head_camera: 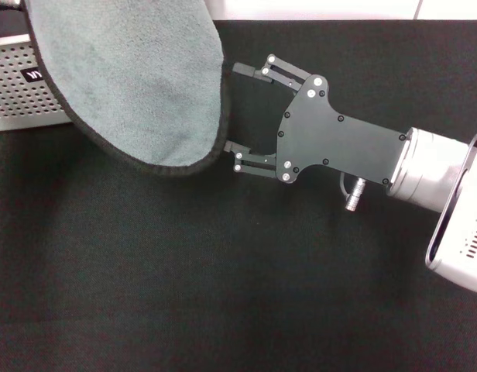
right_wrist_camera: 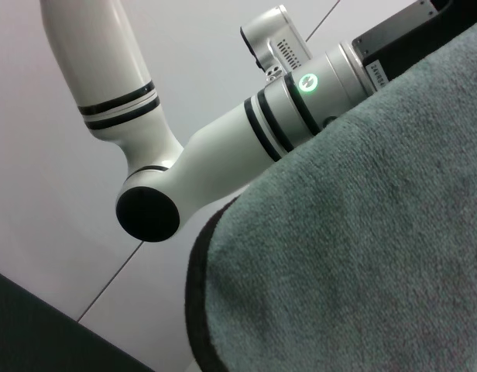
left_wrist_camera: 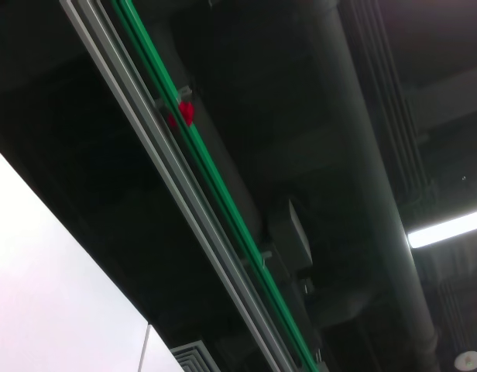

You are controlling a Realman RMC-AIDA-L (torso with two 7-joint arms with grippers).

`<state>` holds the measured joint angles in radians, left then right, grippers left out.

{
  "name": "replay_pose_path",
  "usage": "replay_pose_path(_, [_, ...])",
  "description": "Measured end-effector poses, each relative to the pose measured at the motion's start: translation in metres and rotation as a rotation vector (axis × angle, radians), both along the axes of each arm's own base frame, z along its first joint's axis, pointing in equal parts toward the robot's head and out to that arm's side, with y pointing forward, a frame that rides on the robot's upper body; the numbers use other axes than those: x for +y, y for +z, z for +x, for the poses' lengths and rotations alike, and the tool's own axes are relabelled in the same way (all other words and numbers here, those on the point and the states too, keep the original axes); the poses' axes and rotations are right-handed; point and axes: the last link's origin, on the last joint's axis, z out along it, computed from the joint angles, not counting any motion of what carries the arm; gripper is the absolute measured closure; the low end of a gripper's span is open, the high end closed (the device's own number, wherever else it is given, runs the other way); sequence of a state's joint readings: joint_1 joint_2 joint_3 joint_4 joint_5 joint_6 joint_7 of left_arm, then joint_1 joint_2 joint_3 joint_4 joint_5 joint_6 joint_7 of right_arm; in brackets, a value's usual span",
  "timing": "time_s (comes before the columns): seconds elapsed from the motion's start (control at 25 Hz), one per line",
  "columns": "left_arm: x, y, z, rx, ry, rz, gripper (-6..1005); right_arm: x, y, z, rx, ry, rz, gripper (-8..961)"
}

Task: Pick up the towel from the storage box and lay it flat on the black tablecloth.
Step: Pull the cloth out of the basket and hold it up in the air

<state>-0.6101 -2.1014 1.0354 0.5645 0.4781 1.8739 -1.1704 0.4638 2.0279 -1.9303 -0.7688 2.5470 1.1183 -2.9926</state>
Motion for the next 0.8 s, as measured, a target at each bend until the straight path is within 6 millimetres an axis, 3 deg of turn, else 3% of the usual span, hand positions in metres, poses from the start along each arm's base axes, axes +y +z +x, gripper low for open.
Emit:
replay_pose_path(0.08, [0.0000,0.0000,0.0001,0.000,0.000,0.000,974,-0.0014,-0.0008,-0.0003,-0.002,0.005,-0.004,84])
replay_pose_path(0.28, [-0.0004,0.0000,-0.0011,-0.001,0.003,0.000,973,-0.0068,-0.0061,-0.0026,-0.013,0.026,-0.025,214])
replay_pose_path(0.48, [-0.0004,-0.0001,-0.0013,-0.001,0.004,0.000,972,-0.0075,-0.0066,-0.0076,-0.010,0.045,-0.028,443])
replay_pose_path(0.8, [-0.0004,0.0000,-0.0012,-0.001,0.003,0.000,971,-0.0067,-0.0068,-0.0101,-0.012,0.053,-0.029,496])
